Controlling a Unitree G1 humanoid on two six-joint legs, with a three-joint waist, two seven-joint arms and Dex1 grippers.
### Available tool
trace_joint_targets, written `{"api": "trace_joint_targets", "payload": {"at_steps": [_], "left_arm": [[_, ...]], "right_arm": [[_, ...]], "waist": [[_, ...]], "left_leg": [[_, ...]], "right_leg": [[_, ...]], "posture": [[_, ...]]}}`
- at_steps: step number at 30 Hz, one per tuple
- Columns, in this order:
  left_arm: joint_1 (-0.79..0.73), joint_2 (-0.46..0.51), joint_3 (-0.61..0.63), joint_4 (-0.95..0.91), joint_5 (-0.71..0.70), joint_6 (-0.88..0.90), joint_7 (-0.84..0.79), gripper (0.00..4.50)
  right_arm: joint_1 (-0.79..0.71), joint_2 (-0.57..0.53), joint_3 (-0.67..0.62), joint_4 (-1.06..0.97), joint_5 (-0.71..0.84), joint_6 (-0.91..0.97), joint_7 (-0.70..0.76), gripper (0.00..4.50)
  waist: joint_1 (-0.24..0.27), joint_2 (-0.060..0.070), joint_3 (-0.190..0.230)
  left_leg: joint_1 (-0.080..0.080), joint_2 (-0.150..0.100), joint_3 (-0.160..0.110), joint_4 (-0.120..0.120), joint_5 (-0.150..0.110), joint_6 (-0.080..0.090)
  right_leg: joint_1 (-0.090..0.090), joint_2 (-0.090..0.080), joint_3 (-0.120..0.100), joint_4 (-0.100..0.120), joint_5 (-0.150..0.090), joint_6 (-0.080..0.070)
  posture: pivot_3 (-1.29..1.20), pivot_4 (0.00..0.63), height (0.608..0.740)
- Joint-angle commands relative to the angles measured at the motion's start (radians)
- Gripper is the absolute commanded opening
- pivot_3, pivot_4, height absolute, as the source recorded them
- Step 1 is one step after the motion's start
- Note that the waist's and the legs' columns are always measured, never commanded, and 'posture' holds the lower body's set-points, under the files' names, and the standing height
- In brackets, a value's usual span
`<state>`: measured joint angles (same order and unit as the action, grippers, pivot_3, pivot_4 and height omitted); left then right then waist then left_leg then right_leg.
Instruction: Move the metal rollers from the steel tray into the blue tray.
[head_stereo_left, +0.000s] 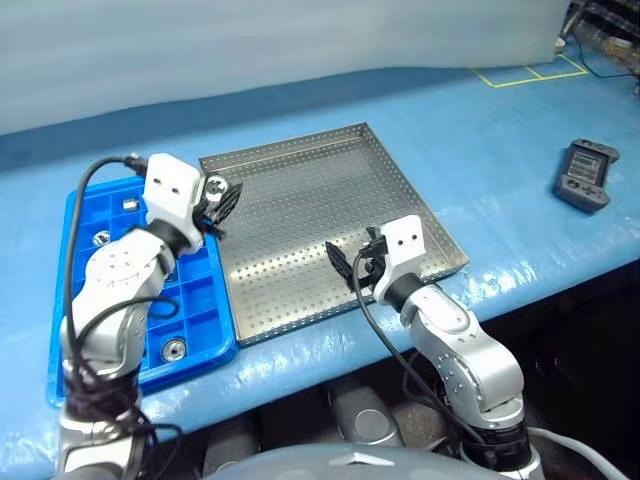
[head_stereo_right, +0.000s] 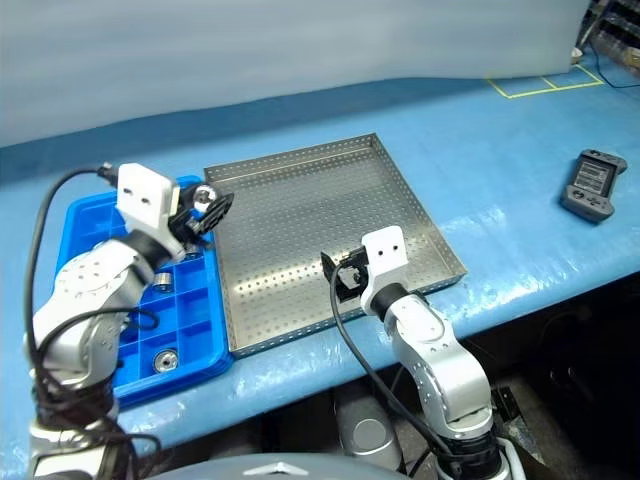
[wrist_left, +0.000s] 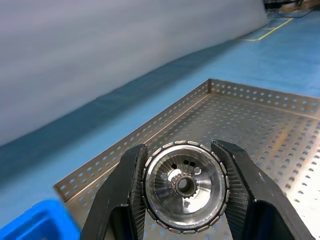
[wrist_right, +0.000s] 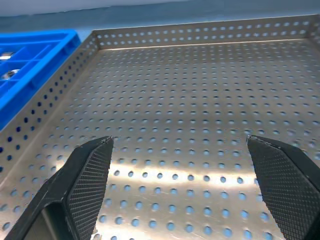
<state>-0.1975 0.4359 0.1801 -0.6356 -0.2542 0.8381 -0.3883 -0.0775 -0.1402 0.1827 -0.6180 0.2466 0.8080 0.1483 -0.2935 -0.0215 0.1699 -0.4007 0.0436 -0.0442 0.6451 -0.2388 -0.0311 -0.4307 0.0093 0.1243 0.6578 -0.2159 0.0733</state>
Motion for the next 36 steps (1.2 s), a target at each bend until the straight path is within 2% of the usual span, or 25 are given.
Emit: {"api": "trace_joint_targets", "payload": {"at_steps": [1, 5, 12, 19, 33, 35, 36], "left_arm": [[0.096, 0.016, 0.068, -0.12, -0.035, 0.031, 0.004, 1.71], [0.237, 0.047, 0.083, -0.139, -0.036, 0.019, -0.014, 1.71], [0.339, 0.059, 0.067, -0.068, -0.03, -0.085, -0.045, 1.71], [0.359, 0.085, 0.024, -0.015, -0.04, -0.106, -0.093, 1.71], [0.362, 0.172, -0.042, 0.008, -0.061, -0.073, -0.178, 1.71], [0.344, 0.176, -0.059, 0.029, -0.055, -0.075, -0.183, 2.46], [0.335, 0.181, -0.07, 0.04, -0.048, -0.079, -0.186, 2.69]], "right_arm": [[-0.023, 0.006, 0.007, -0.007, 0.013, -0.01, 0.017, 4.5], [-0.028, 0.002, 0.022, -0.002, 0.014, -0.011, 0.03, 4.5], [-0.021, -0.05, 0.096, -0.009, 0.001, -0.053, 0.099, 4.5], [-0.013, -0.093, 0.154, -0.042, 0.067, -0.05, 0.21, 4.5], [-0.017, -0.082, 0.154, -0.051, 0.101, -0.038, 0.212, 4.5], [-0.017, -0.075, 0.152, -0.05, 0.102, -0.04, 0.207, 4.5], [-0.016, -0.074, 0.15, -0.05, 0.102, -0.04, 0.205, 4.5]], "waist": [[0.017, 0.0, 0.0], [0.044, -0.001, 0.0], [0.062, -0.001, 0.0], [0.061, -0.001, 0.0], [0.06, -0.002, 0.0], [0.062, -0.002, 0.0], [0.063, -0.002, 0.0]], "left_leg": [[0.0, 0.0, 0.0, 0.0, 0.0, 0.0], [0.0, 0.0, -0.001, 0.001, 0.0, 0.0], [0.001, 0.0, -0.001, 0.002, 0.0, 0.0], [0.001, 0.0, 0.0, 0.002, 0.0, 0.0], [0.001, 0.001, -0.001, 0.002, 0.0, 0.0], [0.001, 0.0, -0.001, 0.002, 0.0, 0.0], [0.001, 0.0, -0.001, 0.002, 0.0, 0.0]], "right_leg": [[0.0, 0.0, 0.0, 0.0, 0.0, 0.0], [0.0, 0.0, -0.001, 0.0, -0.002, -0.003], [0.0, 0.0, -0.002, 0.001, -0.004, -0.008], [0.0, 0.0, -0.002, 0.001, -0.004, -0.008], [0.0, 0.0, -0.002, 0.001, -0.005, -0.008], [0.0, 0.0, -0.002, 0.001, -0.005, -0.008], [0.0, 0.0, -0.002, 0.001, -0.005, -0.008]], "posture": [[-0.16, 0.15, 0.74], [-0.16, 0.15, 0.74], [-0.16, 0.15, 0.74], [-0.17, 0.15, 0.74], [-0.18, 0.15, 0.74], [-0.18, 0.15, 0.74], [-0.18, 0.15, 0.74]]}}
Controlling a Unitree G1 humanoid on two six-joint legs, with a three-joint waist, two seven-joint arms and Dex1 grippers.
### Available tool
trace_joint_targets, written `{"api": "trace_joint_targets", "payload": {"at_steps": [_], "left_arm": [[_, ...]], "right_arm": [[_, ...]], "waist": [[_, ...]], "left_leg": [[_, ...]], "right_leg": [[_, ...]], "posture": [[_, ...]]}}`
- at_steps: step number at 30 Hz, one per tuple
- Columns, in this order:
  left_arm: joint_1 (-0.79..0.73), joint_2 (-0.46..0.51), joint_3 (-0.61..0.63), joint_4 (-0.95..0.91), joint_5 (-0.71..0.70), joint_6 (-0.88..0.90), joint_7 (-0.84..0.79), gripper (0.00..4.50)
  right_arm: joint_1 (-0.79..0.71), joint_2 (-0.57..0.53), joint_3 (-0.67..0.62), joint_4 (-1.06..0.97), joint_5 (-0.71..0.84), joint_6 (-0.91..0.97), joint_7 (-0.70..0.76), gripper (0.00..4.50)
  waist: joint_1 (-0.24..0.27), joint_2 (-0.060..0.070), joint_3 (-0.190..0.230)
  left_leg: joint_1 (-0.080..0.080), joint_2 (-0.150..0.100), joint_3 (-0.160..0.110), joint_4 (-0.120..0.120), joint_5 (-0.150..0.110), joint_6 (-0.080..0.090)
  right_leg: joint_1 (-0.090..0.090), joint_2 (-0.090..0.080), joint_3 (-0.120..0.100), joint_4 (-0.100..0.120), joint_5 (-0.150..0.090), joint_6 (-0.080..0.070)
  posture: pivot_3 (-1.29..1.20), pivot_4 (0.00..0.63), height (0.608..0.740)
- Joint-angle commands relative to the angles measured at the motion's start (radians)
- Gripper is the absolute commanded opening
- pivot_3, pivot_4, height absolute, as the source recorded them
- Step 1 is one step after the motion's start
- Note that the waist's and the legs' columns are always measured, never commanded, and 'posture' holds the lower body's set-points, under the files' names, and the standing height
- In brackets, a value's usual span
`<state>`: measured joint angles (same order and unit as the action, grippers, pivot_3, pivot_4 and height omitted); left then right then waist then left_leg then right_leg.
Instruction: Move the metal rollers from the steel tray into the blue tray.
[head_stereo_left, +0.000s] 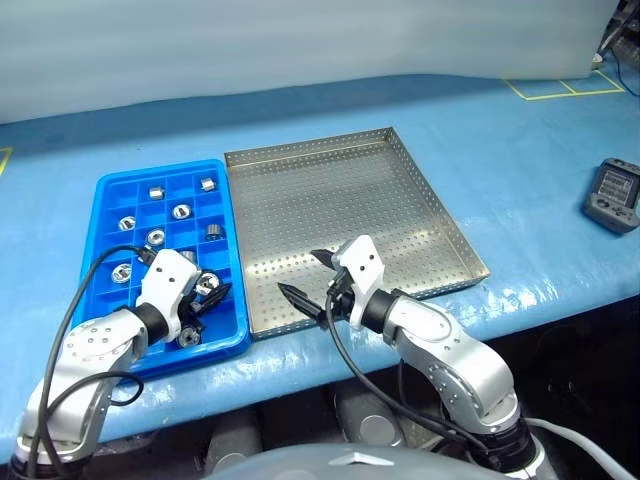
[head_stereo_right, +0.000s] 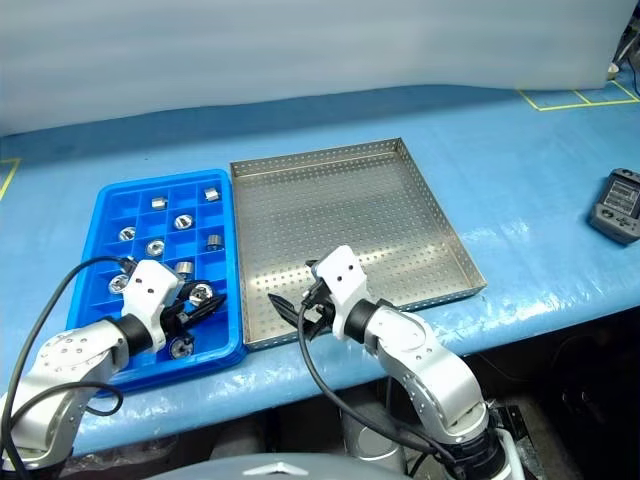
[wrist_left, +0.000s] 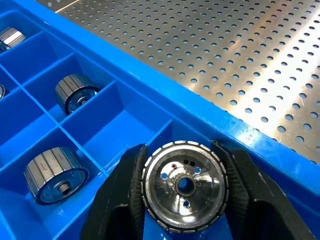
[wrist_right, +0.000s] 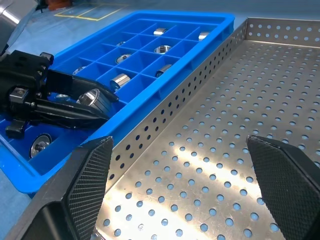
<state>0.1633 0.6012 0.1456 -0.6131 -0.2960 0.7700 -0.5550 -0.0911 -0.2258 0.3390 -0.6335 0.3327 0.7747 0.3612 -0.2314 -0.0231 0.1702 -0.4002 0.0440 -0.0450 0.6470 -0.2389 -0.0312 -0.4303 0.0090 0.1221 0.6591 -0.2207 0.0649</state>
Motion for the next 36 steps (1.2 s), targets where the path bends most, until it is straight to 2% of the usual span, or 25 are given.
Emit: {"api": "trace_joint_targets", "payload": {"at_steps": [1, 5, 6, 10, 15, 22, 25, 29, 36], "left_arm": [[-0.035, 0.017, -0.044, 0.027, -0.001, -0.014, -0.02, 3.06], [-0.06, 0.016, -0.062, 0.046, -0.004, -0.019, -0.029, 4.39], [-0.063, 0.014, -0.061, 0.046, 0.003, -0.028, -0.023, 4.48], [-0.073, -0.039, -0.002, 0.024, -0.024, -0.052, 0.016, 4.48], [-0.075, -0.162, 0.04, -0.014, -0.021, -0.117, 0.102, 4.48], [-0.077, -0.317, 0.071, -0.046, -0.011, -0.214, 0.237, 4.48], [-0.052, -0.311, 0.034, -0.056, -0.002, -0.244, 0.218, 4.48], [0.017, -0.258, -0.023, -0.08, -0.002, -0.267, 0.144, 4.48], [0.04, -0.247, -0.021, -0.077, -0.004, -0.276, 0.158, 4.48]], "right_arm": [[-0.002, 0.013, -0.007, -0.034, 0.016, -0.006, -0.01, 4.5], [0.002, 0.011, -0.007, -0.041, 0.018, -0.004, -0.018, 4.5], [0.003, 0.011, -0.006, -0.043, 0.016, -0.005, -0.023, 4.5], [0.013, 0.005, -0.014, -0.055, 0.018, -0.008, -0.028, 4.5], [0.011, -0.023, -0.052, -0.06, 0.019, -0.014, -0.025, 4.5], [-0.007, -0.05, -0.098, -0.054, 0.021, -0.027, -0.013, 4.5], [-0.019, -0.073, -0.116, -0.045, 0.024, -0.038, 0.012, 4.5], [-0.038, -0.111, -0.142, -0.021, 0.014, -0.051, 0.039, 4.5], [-0.043, -0.128, -0.14, -0.002, 0.014, -0.064, 0.062, 4.5]], "waist": [[0.003, 0.0, 0.0], [0.007, 0.0, 0.0], [0.01, 0.0, 0.0], [0.015, 0.0, 0.0], [0.017, 0.0, 0.0], [-0.004, -0.001, -0.001], [-0.004, -0.001, -0.001], [-0.003, -0.001, -0.001], [0.001, -0.001, -0.001]], "left_leg": [[0.0, 0.0, 0.0, 0.0, 0.0, 0.0], [0.0, -0.002, 0.0, 0.001, 0.0, 0.0], [0.0, -0.002, 0.0, 0.002, 0.0, 0.0], [0.0, -0.002, 0.0, 0.002, 0.0, 0.0], [-0.001, -0.002, 0.0, 0.003, 0.0, 0.0], [0.0, -0.001, 0.0, 0.002, 0.0, 0.0], [0.001, 0.0, 0.0, 0.002, 0.0, 0.0], [0.001, 0.0, 0.0, 0.002, 0.0, 0.0], [0.001, 0.0, 0.0, 0.002, 0.0, 0.0]], "right_leg": [[0.0, 0.0, 0.0, 0.0, 0.0, 0.0], [0.001, -0.002, 0.0, 0.0, 0.0, 0.0], [0.002, -0.002, 0.0, 0.0, 0.0, 0.0], [0.002, -0.003, 0.0, -0.001, 0.0, 0.001], [0.002, -0.003, 0.0, -0.001, 0.001, 0.002], [0.002, 0.0, 0.0, 0.001, 0.001, 0.002], [0.002, 0.001, 0.0, 0.002, 0.001, 0.002], [0.002, 0.0, 0.0, 0.001, 0.001, 0.001], [0.002, 0.0, 0.0, 0.001, 0.0, 0.0]], "posture": [[-0.18, 0.15, 0.74], [-0.2, 0.15, 0.74], [-0.2, 0.15, 0.74], [-0.22, 0.15, 0.74], [-0.22, 0.15, 0.74], [-0.2, 0.15, 0.74], [-0.19, 0.15, 0.74], [-0.17, 0.15, 0.74], [-0.16, 0.15, 0.74]]}}
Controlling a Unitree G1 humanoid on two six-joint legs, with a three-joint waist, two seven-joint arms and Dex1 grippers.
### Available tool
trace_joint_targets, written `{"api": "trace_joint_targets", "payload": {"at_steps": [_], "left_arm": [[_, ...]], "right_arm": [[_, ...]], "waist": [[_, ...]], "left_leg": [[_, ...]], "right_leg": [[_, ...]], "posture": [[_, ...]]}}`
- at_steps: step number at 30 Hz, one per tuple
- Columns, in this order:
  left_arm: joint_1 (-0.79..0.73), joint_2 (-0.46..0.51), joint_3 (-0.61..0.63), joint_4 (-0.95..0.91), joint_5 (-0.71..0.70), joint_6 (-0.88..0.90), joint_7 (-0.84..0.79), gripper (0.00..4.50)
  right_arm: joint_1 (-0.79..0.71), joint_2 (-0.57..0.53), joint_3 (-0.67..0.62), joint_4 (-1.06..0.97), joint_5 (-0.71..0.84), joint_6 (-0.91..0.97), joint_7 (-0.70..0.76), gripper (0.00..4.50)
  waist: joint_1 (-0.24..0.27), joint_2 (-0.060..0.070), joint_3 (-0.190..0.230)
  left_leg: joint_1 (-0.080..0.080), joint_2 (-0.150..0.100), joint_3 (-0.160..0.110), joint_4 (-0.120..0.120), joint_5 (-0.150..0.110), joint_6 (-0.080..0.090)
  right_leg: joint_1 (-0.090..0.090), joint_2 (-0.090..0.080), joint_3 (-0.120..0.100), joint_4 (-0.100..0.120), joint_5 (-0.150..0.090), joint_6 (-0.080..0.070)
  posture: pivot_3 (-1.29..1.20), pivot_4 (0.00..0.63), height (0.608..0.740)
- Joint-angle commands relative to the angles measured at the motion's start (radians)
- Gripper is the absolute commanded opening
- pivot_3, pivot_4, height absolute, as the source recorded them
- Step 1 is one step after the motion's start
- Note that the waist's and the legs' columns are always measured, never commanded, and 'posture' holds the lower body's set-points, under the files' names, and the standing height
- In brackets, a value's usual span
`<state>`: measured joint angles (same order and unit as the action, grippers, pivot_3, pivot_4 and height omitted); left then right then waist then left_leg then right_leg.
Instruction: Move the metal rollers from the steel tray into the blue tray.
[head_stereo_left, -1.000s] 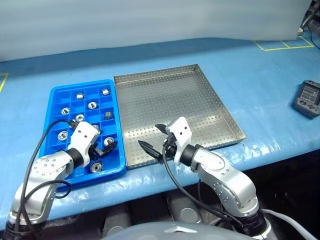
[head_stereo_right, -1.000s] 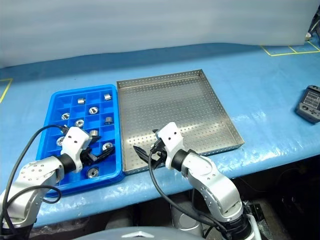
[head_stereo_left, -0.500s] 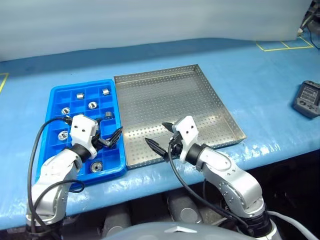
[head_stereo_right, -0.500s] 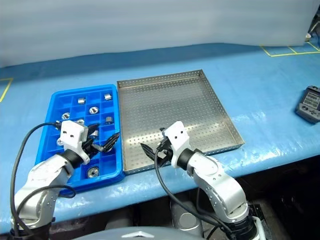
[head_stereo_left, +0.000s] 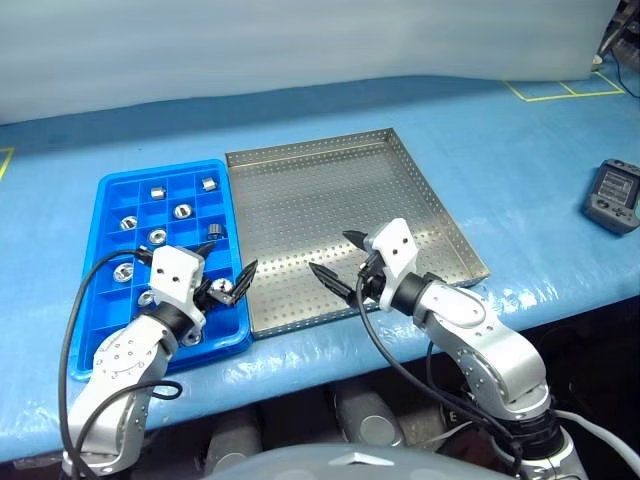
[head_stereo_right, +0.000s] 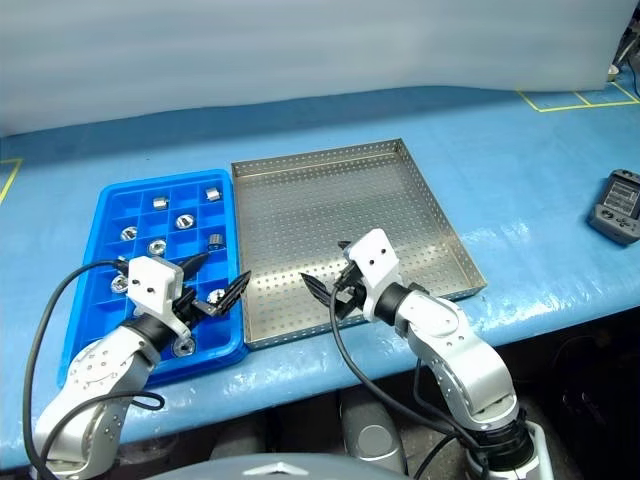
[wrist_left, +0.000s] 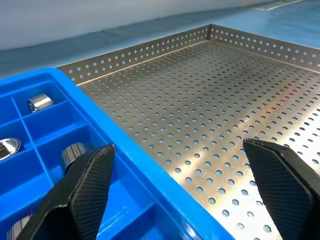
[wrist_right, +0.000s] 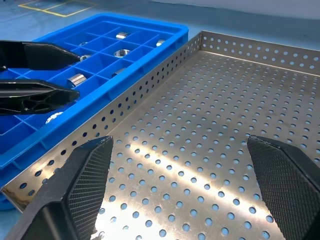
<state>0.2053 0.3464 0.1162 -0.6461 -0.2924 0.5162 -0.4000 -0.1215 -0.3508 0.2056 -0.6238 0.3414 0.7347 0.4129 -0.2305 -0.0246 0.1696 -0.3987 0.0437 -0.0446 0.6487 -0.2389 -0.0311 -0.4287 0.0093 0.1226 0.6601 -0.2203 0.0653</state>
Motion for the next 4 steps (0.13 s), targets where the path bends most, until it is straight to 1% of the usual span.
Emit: {"api": "trace_joint_targets", "payload": {"at_steps": [1, 4], "left_arm": [[-0.002, 0.009, 0.01, -0.046, -0.011, -0.021, 0.002, 4.48], [-0.003, 0.012, 0.016, -0.048, -0.019, -0.014, 0.005, 4.48]], "right_arm": [[-0.014, -0.004, -0.005, -0.01, 0.005, -0.025, 0.014, 4.5], [-0.016, -0.003, -0.004, -0.007, 0.006, -0.027, 0.019, 4.5]], "waist": [[0.0, 0.0, 0.0], [-0.001, 0.0, 0.0]], "left_leg": [[0.0, 0.0, 0.0, 0.0, 0.0, 0.0], [0.0, 0.0, 0.0, 0.0, 0.0, 0.0]], "right_leg": [[0.0, 0.0, 0.0, 0.0, 0.0, 0.0], [0.0, 0.0, 0.0, 0.0, 0.0, 0.0]], "posture": [[-0.15, 0.15, 0.74], [-0.15, 0.15, 0.74]]}}
